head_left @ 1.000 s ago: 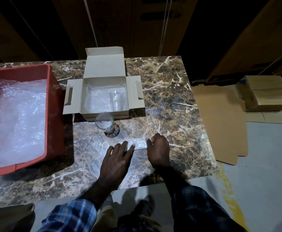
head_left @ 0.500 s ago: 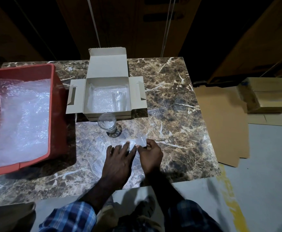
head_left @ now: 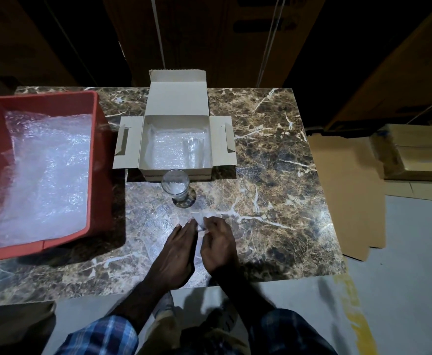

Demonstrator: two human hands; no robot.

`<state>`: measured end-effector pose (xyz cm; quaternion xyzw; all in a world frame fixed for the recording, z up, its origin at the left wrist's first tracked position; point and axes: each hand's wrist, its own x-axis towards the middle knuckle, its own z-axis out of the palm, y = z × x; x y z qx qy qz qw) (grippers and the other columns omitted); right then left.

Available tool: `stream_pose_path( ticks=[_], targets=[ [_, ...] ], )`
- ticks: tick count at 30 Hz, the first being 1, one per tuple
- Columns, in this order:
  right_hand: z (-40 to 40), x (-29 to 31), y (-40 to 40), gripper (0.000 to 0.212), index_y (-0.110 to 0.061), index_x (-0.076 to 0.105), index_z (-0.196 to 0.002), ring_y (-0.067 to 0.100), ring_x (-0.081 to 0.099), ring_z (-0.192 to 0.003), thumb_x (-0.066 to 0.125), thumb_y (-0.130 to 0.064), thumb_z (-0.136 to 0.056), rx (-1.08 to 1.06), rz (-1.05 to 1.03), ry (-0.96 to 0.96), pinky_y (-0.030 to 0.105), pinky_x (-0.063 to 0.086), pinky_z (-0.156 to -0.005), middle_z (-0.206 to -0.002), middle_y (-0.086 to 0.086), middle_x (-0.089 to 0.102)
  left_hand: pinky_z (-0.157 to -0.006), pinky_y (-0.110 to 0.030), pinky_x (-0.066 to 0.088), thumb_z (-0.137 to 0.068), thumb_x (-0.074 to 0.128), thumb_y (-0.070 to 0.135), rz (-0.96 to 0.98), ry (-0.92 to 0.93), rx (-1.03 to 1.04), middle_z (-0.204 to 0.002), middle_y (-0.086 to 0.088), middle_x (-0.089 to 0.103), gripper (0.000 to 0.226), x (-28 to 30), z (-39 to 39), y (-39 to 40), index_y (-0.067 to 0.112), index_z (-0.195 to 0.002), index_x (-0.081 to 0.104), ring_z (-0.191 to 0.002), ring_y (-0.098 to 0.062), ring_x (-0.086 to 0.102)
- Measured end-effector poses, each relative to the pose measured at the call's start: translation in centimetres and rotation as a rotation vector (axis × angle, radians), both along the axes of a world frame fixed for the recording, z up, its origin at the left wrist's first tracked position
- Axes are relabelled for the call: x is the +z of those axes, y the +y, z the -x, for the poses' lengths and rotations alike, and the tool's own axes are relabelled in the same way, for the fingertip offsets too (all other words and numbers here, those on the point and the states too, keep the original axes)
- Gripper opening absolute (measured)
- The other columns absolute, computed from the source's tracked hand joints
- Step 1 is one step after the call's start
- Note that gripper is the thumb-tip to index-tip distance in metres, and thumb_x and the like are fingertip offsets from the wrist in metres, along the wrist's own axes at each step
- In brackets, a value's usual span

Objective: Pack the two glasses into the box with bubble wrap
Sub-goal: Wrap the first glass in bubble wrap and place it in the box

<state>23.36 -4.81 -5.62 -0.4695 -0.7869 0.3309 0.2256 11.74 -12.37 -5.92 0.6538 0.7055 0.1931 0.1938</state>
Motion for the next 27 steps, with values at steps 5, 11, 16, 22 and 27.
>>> stream_pose_path(
  ticks=[5, 11, 16, 22, 27],
  targets=[
    [-0.1, -0.9, -0.1, 0.051, -0.004, 0.062, -0.127, 0.031, 0.053, -0.102, 0.032, -0.009, -0.086, 0.054, -0.121, -0.127, 0.036, 0.047, -0.092, -0.121, 0.016, 0.058, -0.124, -0.033, 0.003, -0.081, 0.045, -0.005, 0.05, -0.052, 0.017, -0.158, -0.017, 0.033, 0.095, -0.7, 0.1, -0.3, 0.006, -0.157, -0.01, -0.148, -0.023, 0.029],
    [-0.4, -0.5, -0.4, 0.052, -0.015, 0.06, -0.132, 0.029, 0.049, -0.114, 0.038, -0.016, -0.084, 0.115, -0.26, -0.425, 0.039, 0.044, -0.088, -0.137, 0.011, 0.053, -0.124, -0.033, 0.001, -0.079, 0.037, 0.001, 0.062, -0.045, 0.006, -0.165, -0.009, 0.016, 0.094, -0.6, 0.1, -0.5, 0.016, -0.158, -0.009, -0.154, -0.019, 0.012],
    [-1.4, -1.4, 0.6, 0.049, -0.011, 0.062, -0.132, 0.033, 0.051, -0.123, 0.035, -0.017, -0.091, 0.226, -0.331, -0.438, 0.045, 0.04, -0.098, -0.144, 0.014, 0.052, -0.122, -0.033, 0.009, -0.074, 0.043, -0.001, 0.064, 0.036, 0.008, -0.165, -0.015, -0.007, 0.088, 0.1, -0.2, -0.1, -0.001, -0.157, 0.012, -0.154, -0.026, -0.004],
    [-2.0, -2.3, 0.8, 0.056, -0.015, 0.052, -0.144, 0.031, 0.034, -0.146, 0.033, -0.015, -0.092, 0.285, -0.272, -0.397, 0.055, 0.021, -0.118, -0.156, 0.011, 0.04, -0.12, -0.049, 0.019, -0.08, 0.054, 0.01, 0.098, 0.303, 0.011, -0.167, -0.01, 0.012, 0.083, 0.4, -0.1, -0.8, 0.006, -0.157, 0.025, -0.153, -0.026, 0.015],
    [-2.2, -2.4, 1.1, 0.059, -0.021, 0.045, -0.148, 0.027, 0.03, -0.148, 0.035, -0.017, -0.09, 0.305, -0.222, -0.415, 0.055, 0.016, -0.117, -0.158, 0.009, 0.036, -0.116, -0.056, 0.02, -0.079, 0.068, 0.017, 0.101, 0.394, 0.068, -0.163, -0.014, 0.024, 0.077, 1.1, -0.4, -0.6, 0.003, -0.149, 0.041, -0.15, -0.033, 0.026]
  ],
)
